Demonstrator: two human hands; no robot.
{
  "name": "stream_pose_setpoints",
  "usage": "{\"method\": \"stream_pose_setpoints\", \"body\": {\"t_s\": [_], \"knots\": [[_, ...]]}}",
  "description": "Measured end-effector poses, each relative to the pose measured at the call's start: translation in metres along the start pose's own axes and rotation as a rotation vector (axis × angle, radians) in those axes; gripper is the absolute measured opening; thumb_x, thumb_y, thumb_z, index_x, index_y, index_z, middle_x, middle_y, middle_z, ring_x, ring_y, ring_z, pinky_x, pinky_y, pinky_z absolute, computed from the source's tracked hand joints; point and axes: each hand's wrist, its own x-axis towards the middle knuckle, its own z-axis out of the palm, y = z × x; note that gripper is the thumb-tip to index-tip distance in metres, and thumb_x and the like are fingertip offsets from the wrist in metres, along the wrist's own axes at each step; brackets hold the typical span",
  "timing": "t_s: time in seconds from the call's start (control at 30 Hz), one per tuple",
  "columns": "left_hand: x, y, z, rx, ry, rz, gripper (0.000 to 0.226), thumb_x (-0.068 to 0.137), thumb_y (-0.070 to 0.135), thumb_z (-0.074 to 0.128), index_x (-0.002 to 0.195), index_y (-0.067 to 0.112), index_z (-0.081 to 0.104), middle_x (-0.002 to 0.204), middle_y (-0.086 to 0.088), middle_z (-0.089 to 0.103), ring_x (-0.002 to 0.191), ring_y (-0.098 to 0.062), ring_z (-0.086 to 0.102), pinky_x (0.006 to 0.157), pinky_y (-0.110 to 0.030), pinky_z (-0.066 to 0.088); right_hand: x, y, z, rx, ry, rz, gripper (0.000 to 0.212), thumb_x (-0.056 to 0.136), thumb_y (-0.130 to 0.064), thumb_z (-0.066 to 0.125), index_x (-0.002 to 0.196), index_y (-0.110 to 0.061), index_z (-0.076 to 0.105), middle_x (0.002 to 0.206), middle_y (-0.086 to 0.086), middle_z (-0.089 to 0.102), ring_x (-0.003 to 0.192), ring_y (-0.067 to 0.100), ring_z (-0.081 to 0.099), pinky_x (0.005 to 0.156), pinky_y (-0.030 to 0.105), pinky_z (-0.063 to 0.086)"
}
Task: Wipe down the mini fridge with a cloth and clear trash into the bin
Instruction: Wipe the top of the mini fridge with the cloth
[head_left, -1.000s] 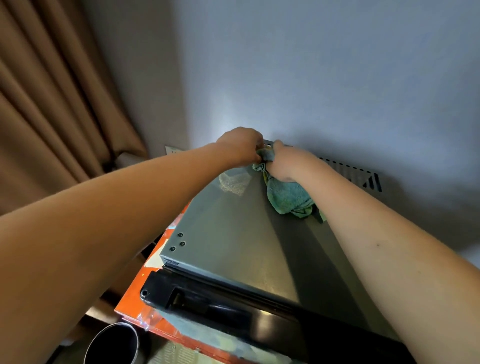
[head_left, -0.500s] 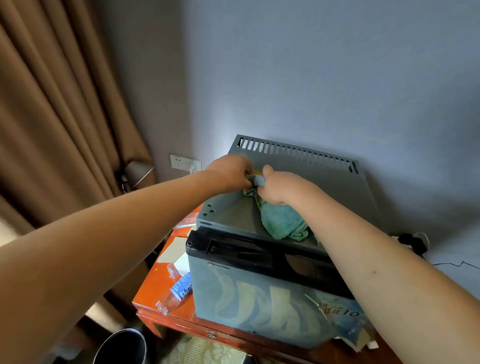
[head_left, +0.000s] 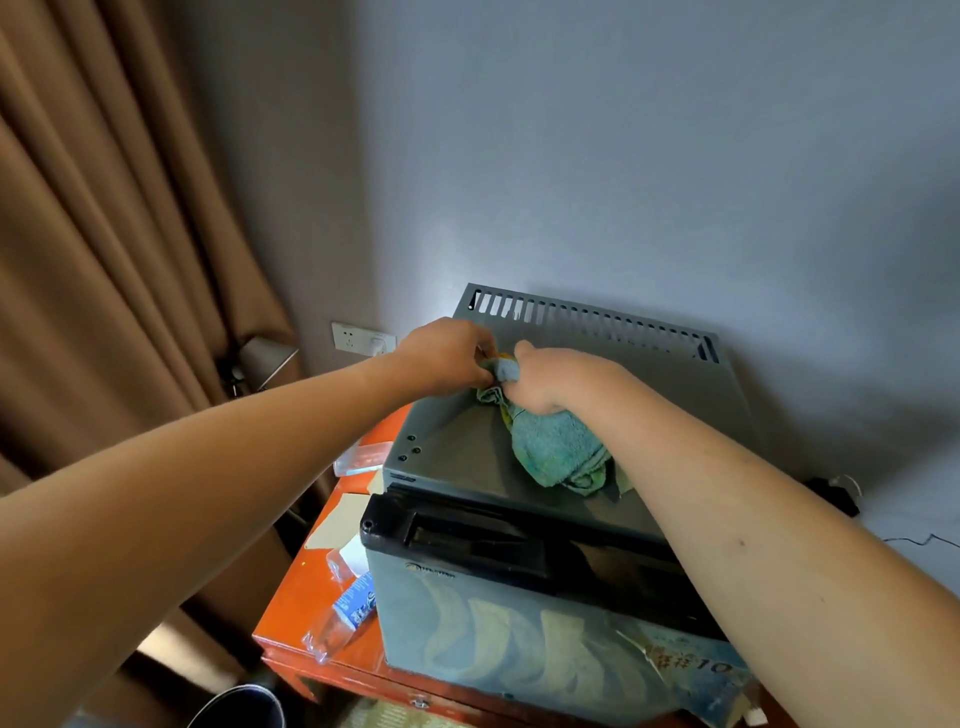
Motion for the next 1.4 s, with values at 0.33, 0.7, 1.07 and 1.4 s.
{"method": "stream_pose_setpoints", "body": {"t_s": [0.33,0.7,1.07,1.4], "knots": [[0.107,-0.023,0.001,-0.015,0.028,-0.045,0.024,0.078,0.037,0.071,0.102,0.034,0.068,0.097,0.014,0.061,0.085,-0.010,0.054,0.060,-0.023,0.037,0.107,0.021,-0.037,-0.042,0.032,-0.049,0.065,0.106,-0.015,0.040,0.162,-0.014,0.008,0.137,0.018,0.052,0.092,0.032,0.059,0.068,0.035,0.047],[0.111,-0.025,0.000,-0.005,0.068,-0.102,0.026,0.083,0.035,0.068,0.108,0.027,0.067,0.100,0.008,0.064,0.091,-0.016,0.058,0.069,-0.027,0.044,0.118,0.023,-0.036,-0.017,0.113,0.002,0.063,0.097,-0.014,0.046,0.153,-0.011,0.018,0.085,0.011,0.057,0.069,0.027,0.054,0.052,0.033,0.036],[0.008,-0.009,-0.002,0.005,0.069,-0.088,0.028,0.083,0.037,0.067,0.108,0.027,0.065,0.094,0.007,0.063,0.084,-0.015,0.056,0.062,-0.025,0.038,0.034,-0.012,0.000,-0.034,0.057,0.011,0.077,0.094,-0.007,0.050,0.157,-0.019,0.009,0.088,0.015,0.057,0.074,0.029,0.060,0.055,0.035,0.041],[-0.043,-0.008,-0.006,-0.004,0.050,-0.062,0.022,0.082,0.037,0.068,0.102,0.030,0.065,0.098,0.005,0.067,0.088,-0.016,0.062,0.070,-0.029,0.052,-0.016,-0.028,0.018,-0.084,0.060,-0.026,0.063,0.103,-0.020,0.044,0.157,-0.019,0.011,0.094,0.013,0.060,0.078,0.029,0.062,0.058,0.036,0.042]]}}
